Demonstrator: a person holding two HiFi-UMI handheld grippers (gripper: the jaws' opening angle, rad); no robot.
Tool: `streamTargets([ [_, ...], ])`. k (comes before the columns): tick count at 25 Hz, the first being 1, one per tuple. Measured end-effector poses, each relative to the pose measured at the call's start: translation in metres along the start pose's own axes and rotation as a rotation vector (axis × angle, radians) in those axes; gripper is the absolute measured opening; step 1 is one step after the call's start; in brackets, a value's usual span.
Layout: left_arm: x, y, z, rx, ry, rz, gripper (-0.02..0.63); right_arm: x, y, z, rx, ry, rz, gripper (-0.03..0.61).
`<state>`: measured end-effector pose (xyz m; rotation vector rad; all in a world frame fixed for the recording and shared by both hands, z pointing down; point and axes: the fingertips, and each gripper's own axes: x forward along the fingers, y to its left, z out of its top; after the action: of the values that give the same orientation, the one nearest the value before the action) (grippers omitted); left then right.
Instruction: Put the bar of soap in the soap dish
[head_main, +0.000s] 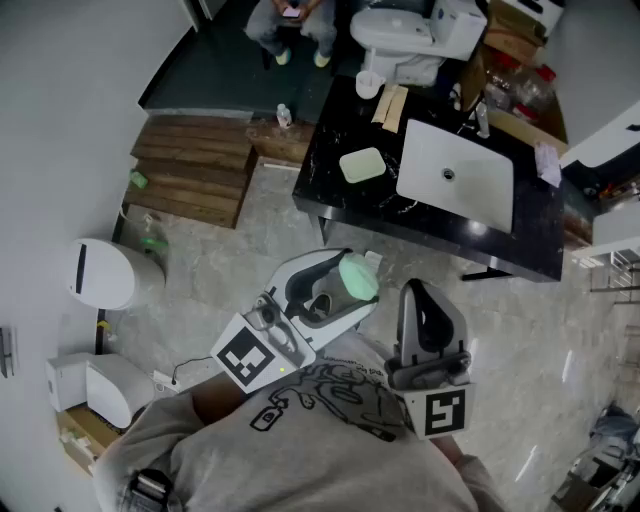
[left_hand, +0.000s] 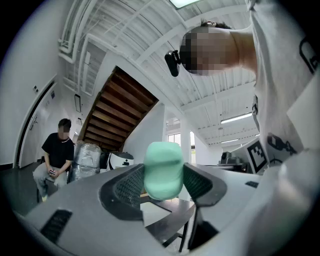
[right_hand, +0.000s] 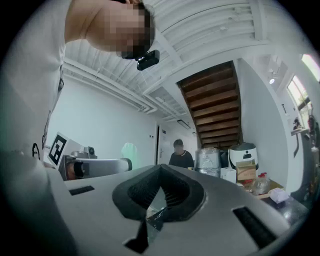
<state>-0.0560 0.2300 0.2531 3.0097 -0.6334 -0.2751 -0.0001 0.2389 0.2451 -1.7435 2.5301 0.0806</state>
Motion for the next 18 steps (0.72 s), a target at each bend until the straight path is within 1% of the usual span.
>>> streamTargets([
  [8, 0.0038, 0.0004, 0.0004, -0.004, -0.007, -0.002, 0.245, -0.0017, -0.0026, -0.0042, -0.014, -0.002, 0.014, 0.021],
  [10, 0.0042, 0.0001, 0.0009, -0.004, -0.009, -0.002, 0.245, -0.0009, -0.0026, -0.0042, 0.004, 0.000, 0.016, 0.021],
  [12, 0.0043, -0.0006, -0.0003, -0.006, -0.005, 0.000, 0.245, -0.0017, -0.0012, -0.0062, 0.014, 0.003, 0.032, 0.023],
  [14, 0.0049, -0.0019, -0.0013, -0.006, -0.002, 0.001, 0.245, -0.0041, 0.0001, -0.0073, 0.002, -0.004, 0.049, 0.023],
  [18, 0.0084, -0.0033, -0.0016, -0.004, -0.001, 0.001, 0.245, -0.0029, -0.0045, -0.0043, 0.024, 0.002, 0.025, 0.023],
])
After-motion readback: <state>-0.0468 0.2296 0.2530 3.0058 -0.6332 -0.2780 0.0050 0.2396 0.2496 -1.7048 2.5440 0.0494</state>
